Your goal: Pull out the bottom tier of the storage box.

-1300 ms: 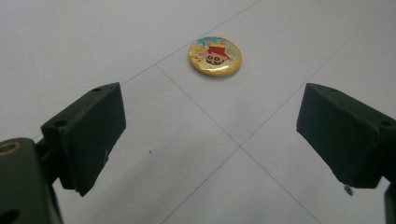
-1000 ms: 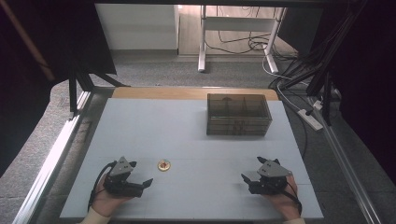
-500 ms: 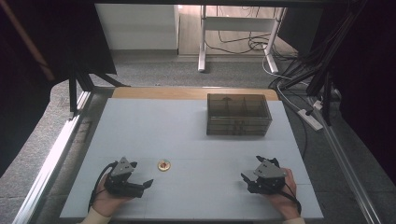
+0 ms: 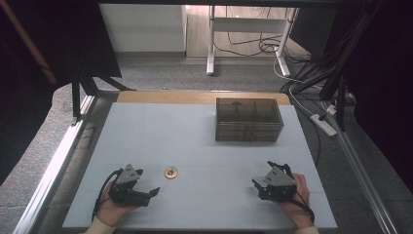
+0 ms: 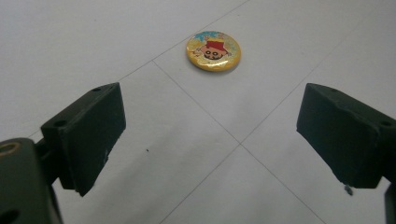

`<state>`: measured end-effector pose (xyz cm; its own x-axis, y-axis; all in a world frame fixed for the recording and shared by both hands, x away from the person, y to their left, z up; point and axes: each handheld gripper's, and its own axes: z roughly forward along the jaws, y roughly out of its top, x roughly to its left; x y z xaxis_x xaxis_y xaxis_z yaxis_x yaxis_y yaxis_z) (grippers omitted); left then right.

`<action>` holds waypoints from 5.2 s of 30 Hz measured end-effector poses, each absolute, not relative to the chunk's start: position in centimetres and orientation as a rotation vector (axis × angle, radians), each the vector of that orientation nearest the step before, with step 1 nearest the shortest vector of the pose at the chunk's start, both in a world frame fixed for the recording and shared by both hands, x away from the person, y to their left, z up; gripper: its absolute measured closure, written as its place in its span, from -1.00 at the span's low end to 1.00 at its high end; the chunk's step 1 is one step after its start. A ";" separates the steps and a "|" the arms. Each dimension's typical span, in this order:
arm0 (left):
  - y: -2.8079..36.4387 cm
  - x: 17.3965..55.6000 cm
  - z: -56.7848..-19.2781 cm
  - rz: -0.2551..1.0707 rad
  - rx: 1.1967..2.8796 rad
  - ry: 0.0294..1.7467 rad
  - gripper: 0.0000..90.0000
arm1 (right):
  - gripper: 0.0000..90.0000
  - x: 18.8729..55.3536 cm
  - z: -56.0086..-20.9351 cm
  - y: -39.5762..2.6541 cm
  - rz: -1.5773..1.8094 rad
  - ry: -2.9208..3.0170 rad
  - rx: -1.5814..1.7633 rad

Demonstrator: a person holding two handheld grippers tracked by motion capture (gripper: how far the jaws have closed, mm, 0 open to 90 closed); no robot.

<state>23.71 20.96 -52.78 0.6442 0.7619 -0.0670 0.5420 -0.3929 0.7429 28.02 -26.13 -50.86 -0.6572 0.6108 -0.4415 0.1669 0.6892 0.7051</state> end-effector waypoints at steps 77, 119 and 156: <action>20.9 23.9 -53.0 0.364 2.105 1.010 -0.82 | -0.49 31.4 -50.8 -23.7 0.683 2.147 0.486; 20.9 23.9 -53.0 0.366 2.107 1.010 -0.82 | -0.44 33.3 -50.9 -22.8 0.650 2.131 0.446; 20.8 23.8 -53.0 0.368 2.108 1.009 -0.82 | -0.30 34.5 -51.5 -22.0 0.609 2.118 0.385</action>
